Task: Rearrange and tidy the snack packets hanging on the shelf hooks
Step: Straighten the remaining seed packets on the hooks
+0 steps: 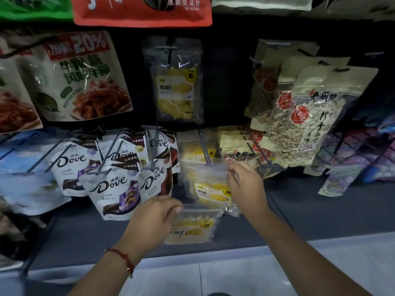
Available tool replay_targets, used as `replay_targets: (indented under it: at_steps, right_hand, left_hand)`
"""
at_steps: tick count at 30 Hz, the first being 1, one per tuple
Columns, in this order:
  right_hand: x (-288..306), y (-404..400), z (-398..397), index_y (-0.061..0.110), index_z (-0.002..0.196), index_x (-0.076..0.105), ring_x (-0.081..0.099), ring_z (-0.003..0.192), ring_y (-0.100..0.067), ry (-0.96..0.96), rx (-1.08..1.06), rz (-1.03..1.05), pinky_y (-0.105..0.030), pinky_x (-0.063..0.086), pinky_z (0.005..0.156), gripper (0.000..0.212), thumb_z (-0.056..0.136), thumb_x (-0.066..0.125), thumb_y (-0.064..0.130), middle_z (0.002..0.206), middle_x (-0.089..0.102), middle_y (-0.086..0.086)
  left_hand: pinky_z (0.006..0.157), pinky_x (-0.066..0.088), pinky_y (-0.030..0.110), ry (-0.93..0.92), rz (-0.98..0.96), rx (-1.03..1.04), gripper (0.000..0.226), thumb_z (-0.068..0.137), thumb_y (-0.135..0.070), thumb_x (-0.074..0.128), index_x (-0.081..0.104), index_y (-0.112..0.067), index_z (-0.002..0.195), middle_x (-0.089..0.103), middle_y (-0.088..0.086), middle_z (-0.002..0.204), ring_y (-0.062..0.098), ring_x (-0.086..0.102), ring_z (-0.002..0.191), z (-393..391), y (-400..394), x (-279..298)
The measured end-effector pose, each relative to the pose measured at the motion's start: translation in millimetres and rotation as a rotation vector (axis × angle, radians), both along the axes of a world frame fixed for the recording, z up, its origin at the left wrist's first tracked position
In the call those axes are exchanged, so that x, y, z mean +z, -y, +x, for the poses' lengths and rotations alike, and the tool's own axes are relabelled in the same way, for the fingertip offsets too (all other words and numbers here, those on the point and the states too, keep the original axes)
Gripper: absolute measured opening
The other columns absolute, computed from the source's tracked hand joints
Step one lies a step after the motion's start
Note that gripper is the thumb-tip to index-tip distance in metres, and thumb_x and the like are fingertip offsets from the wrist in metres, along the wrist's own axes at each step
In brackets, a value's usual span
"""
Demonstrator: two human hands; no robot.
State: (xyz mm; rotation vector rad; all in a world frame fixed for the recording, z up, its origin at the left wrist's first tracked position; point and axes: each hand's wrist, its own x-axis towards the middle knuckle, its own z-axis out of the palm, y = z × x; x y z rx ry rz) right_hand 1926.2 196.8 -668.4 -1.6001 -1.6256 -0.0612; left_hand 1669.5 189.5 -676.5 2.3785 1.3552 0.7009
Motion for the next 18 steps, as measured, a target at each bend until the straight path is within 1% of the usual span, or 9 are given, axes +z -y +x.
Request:
replay_targets:
  at_steps: [1,3,7,10,12,14,16,17,18]
  right_hand:
    - [1,5,0,0.009,0.094,0.07,0.059,0.086,-0.017,-0.085,0.015,-0.055,-0.031,0.049,0.075,0.01,0.091,0.06,0.008,0.095,0.066,-0.001]
    - [3,19,2,0.016,0.094,0.068,0.061,0.087,-0.012,-0.159,0.039,-0.151,-0.032,0.051,0.075,0.011,0.094,0.058,0.013,0.094,0.066,0.004]
    - [9,51,12,0.023,0.092,0.063,0.061,0.087,-0.002,-0.18,0.071,-0.23,-0.025,0.05,0.073,0.011,0.097,0.054,0.017,0.09,0.066,0.012]
    - [23,65,18,0.023,0.093,0.06,0.061,0.081,-0.004,-0.178,0.033,-0.233,-0.033,0.052,0.069,0.009,0.097,0.053,0.02,0.085,0.065,0.011]
    - [37,69,21,0.025,0.091,0.057,0.058,0.077,-0.006,-0.138,0.036,-0.246,-0.034,0.05,0.066,0.007,0.097,0.054,0.024,0.082,0.062,0.009]
    - [53,73,22,0.03,0.087,0.054,0.053,0.074,-0.004,-0.075,0.091,-0.273,-0.026,0.043,0.061,0.008,0.094,0.058,0.029,0.078,0.054,0.01]
    - [69,76,20,0.034,0.09,0.055,0.049,0.078,0.002,0.056,0.174,-0.352,-0.02,0.035,0.062,0.006,0.093,0.06,0.035,0.079,0.047,0.015]
    - [75,77,19,0.035,0.094,0.058,0.048,0.08,0.005,0.131,0.214,-0.41,-0.02,0.035,0.064,0.003,0.093,0.059,0.037,0.082,0.045,0.018]
    - [81,79,17,0.035,0.096,0.062,0.048,0.081,0.006,0.201,0.252,-0.461,-0.02,0.036,0.066,0.006,0.093,0.059,0.04,0.085,0.045,0.02]
  left_hand:
    - [0.073,0.051,0.033,0.007,0.002,0.001,0.014,0.096,-0.028,0.058,0.071,-0.031,0.095,0.066,-0.016,0.09,0.004,0.059,0.085,0,1,0]
    - [0.073,0.051,0.033,0.032,0.015,0.012,0.013,0.096,-0.027,0.058,0.071,-0.03,0.094,0.067,-0.016,0.09,0.005,0.06,0.086,-2,1,2]
    - [0.075,0.052,0.031,0.075,0.01,0.047,0.016,0.097,-0.031,0.056,0.072,-0.029,0.097,0.068,-0.017,0.092,0.003,0.061,0.086,-3,-1,8]
    - [0.073,0.05,0.029,0.061,0.016,0.038,0.02,0.095,-0.039,0.052,0.071,-0.032,0.096,0.067,-0.02,0.089,0.003,0.059,0.086,-2,1,11]
    - [0.071,0.047,0.028,0.044,0.029,0.022,0.016,0.095,-0.037,0.055,0.071,-0.032,0.095,0.065,-0.02,0.085,0.004,0.057,0.085,-1,4,13]
    - [0.069,0.045,0.028,0.039,0.041,0.01,0.012,0.095,-0.032,0.059,0.071,-0.031,0.094,0.064,-0.019,0.084,0.004,0.056,0.084,-1,8,15]
    - [0.07,0.047,0.03,0.046,0.046,0.004,0.011,0.095,-0.031,0.06,0.071,-0.03,0.094,0.064,-0.019,0.084,0.004,0.056,0.084,-2,9,16]
    - [0.071,0.047,0.029,0.051,0.047,0.001,0.011,0.095,-0.031,0.06,0.071,-0.03,0.095,0.064,-0.019,0.084,0.004,0.056,0.084,-3,9,17]
    - [0.071,0.047,0.028,0.055,0.05,-0.006,0.012,0.095,-0.032,0.059,0.071,-0.03,0.095,0.064,-0.02,0.085,0.004,0.056,0.085,-3,8,17]
